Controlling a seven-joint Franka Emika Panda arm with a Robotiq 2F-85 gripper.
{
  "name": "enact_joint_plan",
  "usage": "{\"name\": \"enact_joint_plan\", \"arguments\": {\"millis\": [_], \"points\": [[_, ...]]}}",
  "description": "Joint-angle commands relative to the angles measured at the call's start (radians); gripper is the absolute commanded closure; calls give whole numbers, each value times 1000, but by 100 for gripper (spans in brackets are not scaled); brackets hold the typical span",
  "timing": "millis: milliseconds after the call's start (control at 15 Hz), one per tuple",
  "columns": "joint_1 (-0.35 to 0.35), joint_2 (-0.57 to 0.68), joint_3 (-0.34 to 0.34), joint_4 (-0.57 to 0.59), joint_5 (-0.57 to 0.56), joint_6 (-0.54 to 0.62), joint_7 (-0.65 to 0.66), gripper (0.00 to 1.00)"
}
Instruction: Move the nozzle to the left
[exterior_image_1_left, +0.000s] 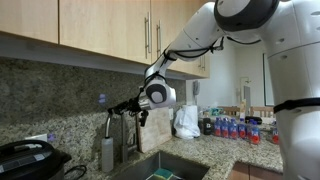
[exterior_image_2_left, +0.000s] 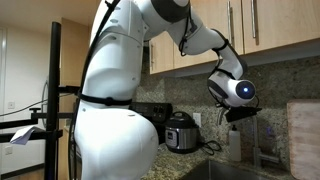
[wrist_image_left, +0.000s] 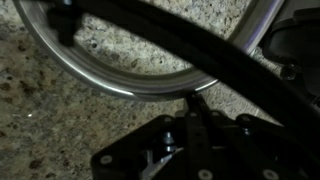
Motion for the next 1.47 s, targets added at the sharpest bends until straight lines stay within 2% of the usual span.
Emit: {"name": "enact_joint_plan", "arguments": {"millis": [0,400,600,800,1000,1267,1400], "points": [[-17,-37,-15,-36,24,-31,2,96],[-66,-163,-68,-171,41,-94,3,96],[-82,-214,-71,-272,29,-41,3,96],[-70,-238,-31,-364,43,150,8,96],[-53,-294,17,-440,25,361,83,96],[-11,-380,97,-543,-115,634,385,96],[99,-396,60,-609,-178,733,540,97]]}}
